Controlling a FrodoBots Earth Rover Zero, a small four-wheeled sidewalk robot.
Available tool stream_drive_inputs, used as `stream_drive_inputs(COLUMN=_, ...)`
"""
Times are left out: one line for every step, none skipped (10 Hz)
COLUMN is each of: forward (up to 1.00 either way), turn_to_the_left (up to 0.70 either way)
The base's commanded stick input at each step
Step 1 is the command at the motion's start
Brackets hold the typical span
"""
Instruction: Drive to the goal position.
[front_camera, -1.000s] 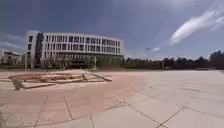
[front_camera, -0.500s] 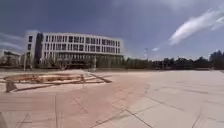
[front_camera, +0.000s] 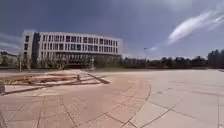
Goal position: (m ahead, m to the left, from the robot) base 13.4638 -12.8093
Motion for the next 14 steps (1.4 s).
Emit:
stream_drive_inputs(forward=0.70, turn_to_the_left=-0.01)
stream_drive_inputs(forward=0.70, turn_to_the_left=-0.01)
stream_drive_inputs(forward=0.70, turn_to_the_left=-0.01)
stream_drive_inputs(forward=0.70, turn_to_the_left=-0.01)
stream_drive_inputs(forward=0.70, turn_to_the_left=-0.01)
stream_drive_inputs(forward=0.70, turn_to_the_left=-0.01)
stream_drive_inputs(forward=0.70, turn_to_the_left=-0.01)
stream_drive_inputs(forward=0.70, turn_to_the_left=-0.15)
stream_drive_inputs(forward=0.70, turn_to_the_left=-0.16)
stream_drive_inputs(forward=0.70, turn_to_the_left=-0.18)
stream_drive_inputs(forward=0.70, turn_to_the_left=-0.06)
stream_drive_inputs(forward=0.70, turn_to_the_left=-0.01)
stream_drive_inputs(forward=0.70, turn_to_the_left=-0.01)
stream_drive_inputs(forward=0.70, turn_to_the_left=-0.01)
